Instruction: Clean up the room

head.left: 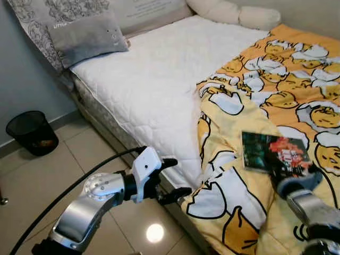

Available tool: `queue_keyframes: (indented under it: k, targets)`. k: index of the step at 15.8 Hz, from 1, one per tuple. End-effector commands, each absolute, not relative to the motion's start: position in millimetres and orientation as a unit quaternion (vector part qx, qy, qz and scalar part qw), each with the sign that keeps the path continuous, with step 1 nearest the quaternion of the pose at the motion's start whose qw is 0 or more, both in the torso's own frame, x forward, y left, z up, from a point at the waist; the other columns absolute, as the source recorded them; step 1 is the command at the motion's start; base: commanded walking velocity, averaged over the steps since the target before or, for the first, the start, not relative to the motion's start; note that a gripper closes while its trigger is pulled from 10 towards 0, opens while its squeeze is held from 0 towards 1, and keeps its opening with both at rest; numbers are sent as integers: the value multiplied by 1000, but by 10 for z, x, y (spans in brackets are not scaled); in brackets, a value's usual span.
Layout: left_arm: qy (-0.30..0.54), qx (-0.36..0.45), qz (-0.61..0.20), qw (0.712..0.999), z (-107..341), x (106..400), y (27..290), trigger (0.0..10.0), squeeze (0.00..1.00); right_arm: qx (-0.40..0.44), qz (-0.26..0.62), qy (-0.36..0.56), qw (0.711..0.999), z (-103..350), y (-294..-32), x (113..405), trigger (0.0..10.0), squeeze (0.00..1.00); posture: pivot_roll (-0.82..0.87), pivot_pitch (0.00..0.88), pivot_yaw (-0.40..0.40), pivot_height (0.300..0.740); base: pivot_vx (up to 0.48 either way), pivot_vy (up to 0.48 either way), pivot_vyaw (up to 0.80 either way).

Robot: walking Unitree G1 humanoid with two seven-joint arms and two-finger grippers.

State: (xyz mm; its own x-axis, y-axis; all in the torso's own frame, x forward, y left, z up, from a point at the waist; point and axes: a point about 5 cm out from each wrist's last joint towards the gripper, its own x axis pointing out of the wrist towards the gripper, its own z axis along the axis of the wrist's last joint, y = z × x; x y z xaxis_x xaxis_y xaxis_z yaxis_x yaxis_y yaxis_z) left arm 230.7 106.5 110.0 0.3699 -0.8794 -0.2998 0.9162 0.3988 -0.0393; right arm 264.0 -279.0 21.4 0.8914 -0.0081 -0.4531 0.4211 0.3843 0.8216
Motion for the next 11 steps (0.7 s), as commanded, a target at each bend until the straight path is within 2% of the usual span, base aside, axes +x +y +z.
queue_keyframes:
  k: [1,3,7,11]
  targets:
    - [139,72,-550,820,1125,2316,1071,10000,0,530,-129,202,813,181,-2669,2745,10000,0,-140,0,94,740,0,0,0]
    - [141,73,-552,818,1128,2326,1063,10000,0,508,-197,210,812,90,-2688,2746,10000,0,-135,0,97,740,0,0,0]
    - [143,76,-546,822,1123,2320,1073,10000,0,540,-288,151,776,48,-2834,2699,10000,0,-122,0,95,740,0,0,0]
    - [142,77,-540,826,1141,2323,1094,10000,0,590,-272,45,759,236,-2897,2842,10000,0,-114,0,98,740,0,0,0]
